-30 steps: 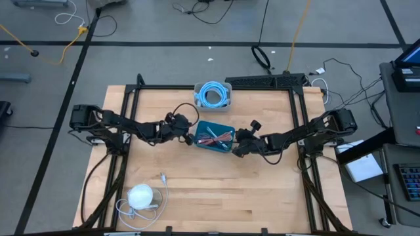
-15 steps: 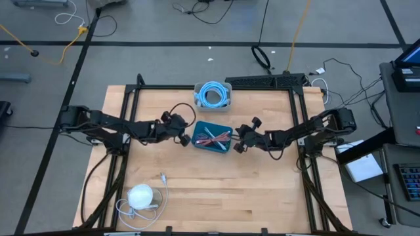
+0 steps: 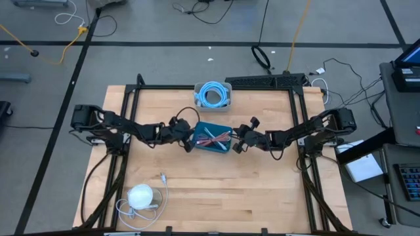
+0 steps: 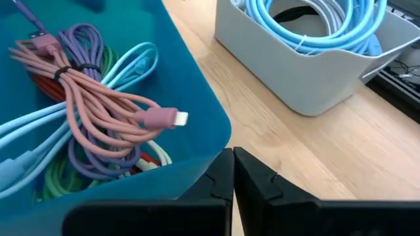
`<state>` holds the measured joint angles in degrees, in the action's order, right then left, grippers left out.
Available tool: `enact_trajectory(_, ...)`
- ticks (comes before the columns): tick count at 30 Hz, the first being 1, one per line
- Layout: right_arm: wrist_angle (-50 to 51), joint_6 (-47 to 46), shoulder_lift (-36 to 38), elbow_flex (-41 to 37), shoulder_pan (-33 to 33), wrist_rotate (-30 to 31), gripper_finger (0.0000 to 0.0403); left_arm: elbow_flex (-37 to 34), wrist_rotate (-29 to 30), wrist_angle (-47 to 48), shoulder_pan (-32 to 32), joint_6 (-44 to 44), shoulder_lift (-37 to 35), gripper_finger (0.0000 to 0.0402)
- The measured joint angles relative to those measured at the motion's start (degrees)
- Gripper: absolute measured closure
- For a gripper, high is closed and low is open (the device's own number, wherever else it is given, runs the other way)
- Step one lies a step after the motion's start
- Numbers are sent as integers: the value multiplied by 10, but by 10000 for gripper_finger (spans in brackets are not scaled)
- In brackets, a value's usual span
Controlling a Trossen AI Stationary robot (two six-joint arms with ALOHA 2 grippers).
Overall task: Pick & Place USB Port
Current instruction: Adjust the blue bin
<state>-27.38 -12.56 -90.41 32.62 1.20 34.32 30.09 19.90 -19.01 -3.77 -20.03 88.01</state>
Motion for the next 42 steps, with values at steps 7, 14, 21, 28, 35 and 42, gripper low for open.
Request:
enact_trajectory(7,-12,11,0,0,0,-1,403,0,-18,6,1,-12,9,401)
enact_trajectory(14,-16,13,0,0,0,-1,403,0,-19,7,15,-30,9,401)
enact_trajectory(21,-19,15,0,0,-1,-1,403,0,-16,8,20,-36,9,401)
enact_trajectory(28,-22,17,0,0,-3,-1,403,0,-14,8,23,-45,9,401)
enact_trajectory(35,-47,22,-18,0,-16,-15,403,0,-13,8,28,-47,9,401)
enact_trajectory(42,-71,28,-57,8,-29,-49,403,0,-8,6,28,-47,9,401)
